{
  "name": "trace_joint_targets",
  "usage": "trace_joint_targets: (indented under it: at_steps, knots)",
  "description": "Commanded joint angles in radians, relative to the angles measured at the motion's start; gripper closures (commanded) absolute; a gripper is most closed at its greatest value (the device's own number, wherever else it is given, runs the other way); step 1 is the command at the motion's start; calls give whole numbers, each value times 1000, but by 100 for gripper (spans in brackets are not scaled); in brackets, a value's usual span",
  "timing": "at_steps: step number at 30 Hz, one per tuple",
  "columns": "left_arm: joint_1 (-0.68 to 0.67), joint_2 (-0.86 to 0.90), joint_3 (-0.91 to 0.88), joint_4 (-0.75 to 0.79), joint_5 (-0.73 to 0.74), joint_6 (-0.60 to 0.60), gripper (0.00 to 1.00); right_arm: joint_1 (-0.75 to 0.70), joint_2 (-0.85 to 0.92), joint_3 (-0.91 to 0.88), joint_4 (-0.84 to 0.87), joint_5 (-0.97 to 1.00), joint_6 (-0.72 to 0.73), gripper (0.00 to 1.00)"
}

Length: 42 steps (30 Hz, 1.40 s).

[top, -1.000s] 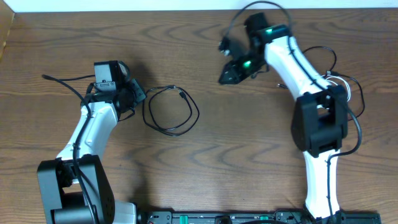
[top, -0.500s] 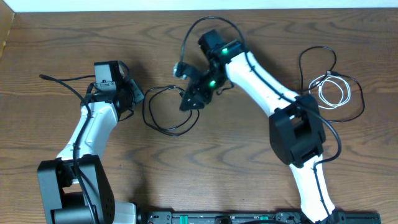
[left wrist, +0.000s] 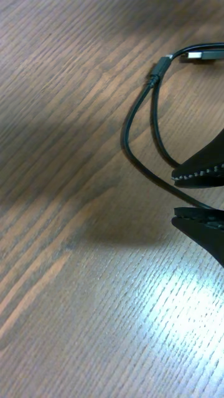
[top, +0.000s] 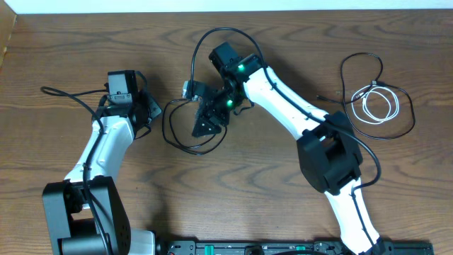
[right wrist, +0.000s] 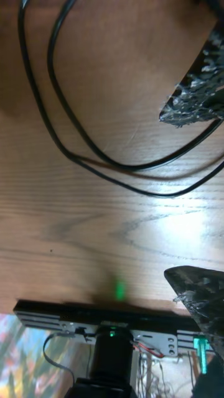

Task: Untangle cables
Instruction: 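Move the right gripper back to the black cables near the left gripper, then grasp the remaining black cable with the right gripper beside the left gripper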

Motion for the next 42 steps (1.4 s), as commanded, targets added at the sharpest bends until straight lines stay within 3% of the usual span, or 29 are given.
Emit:
trace_joint_targets:
  at_steps: [1,4,5,9,20,30,35,42]
  knots:
    - [4,3,-6,-7,-35,-25,83,16,59,3,2,-82,-16,31]
    - [4,3,-6,-7,-35,-25,84,21,90,3,2,-120,-16,31]
    - [5,3,-6,-7,-36,-25,78,23,98,3,2,-129,-16,32]
    - [4,3,-6,-17,-85,-47,74,32,136,3,-3,-181,-15,31]
    - [4,3,-6,-17,-84,-47,73,87,188,0,-47,-193,-12,33]
    - [4,3,-6,-16,-84,-47,73,123,188,-6,-47,-77,-12,36]
    - [6,3,-6,-17,-121,-47,72,122,188,-6,-42,-49,-12,44]
    - [6,3,-6,-20,-139,-69,72,116,188,-6,22,-26,-10,36]
